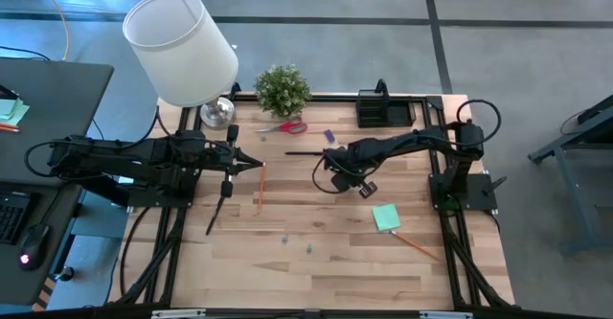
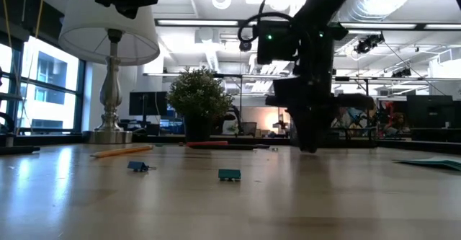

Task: Pick and place office supplies into organizer
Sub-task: Put the pink binder clip in the black desk organizer

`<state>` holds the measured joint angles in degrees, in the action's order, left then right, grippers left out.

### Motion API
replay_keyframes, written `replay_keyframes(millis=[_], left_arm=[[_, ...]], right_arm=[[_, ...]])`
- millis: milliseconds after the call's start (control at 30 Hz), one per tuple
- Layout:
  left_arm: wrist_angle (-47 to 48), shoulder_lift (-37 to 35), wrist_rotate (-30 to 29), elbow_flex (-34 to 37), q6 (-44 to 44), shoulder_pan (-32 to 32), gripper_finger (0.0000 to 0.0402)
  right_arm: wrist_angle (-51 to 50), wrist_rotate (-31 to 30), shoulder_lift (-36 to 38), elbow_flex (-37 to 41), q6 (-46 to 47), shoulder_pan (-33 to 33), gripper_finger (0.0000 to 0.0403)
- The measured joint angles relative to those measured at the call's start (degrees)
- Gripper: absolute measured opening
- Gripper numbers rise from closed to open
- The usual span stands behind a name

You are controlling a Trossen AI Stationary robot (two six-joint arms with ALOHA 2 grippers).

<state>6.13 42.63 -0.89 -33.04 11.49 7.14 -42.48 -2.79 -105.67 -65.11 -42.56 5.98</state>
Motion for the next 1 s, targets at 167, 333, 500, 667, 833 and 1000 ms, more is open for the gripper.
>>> replay_keyframes(millis=[167,333,500,667,833,1000], left_arm=[[0.02,0.00,0.00,0.00,-0.01,-0.01,0.0001],[0.07,0.00,0.00,0.00,0.00,-0.01,0.0001],[0.22,0.00,0.00,0.00,-0.01,0.00,0.0001],[0.60,0.00,0.00,0.00,-0.02,0.00,0.0001],[0.66,0.00,0.00,0.00,-0.02,0.00,0.0001],[0.68,0.00,0.00,0.00,0.07,0.00,0.0001]], right_arm=[[-2.06,-0.66,0.00,-3.05,8.26,0.91,0.0037],[-9.61,-4.97,0.94,-7.09,14.33,3.53,0.0034],[-12.72,-5.68,5.97,-8.75,20.16,10.39,0.0033],[-14.76,-5.53,13.09,-8.60,23.27,19.89,0.0038],[-15.06,-4.42,17.49,-8.60,22.92,29.24,0.0030],[-13.77,-0.64,17.66,-8.58,21.73,35.93,0.0039]])
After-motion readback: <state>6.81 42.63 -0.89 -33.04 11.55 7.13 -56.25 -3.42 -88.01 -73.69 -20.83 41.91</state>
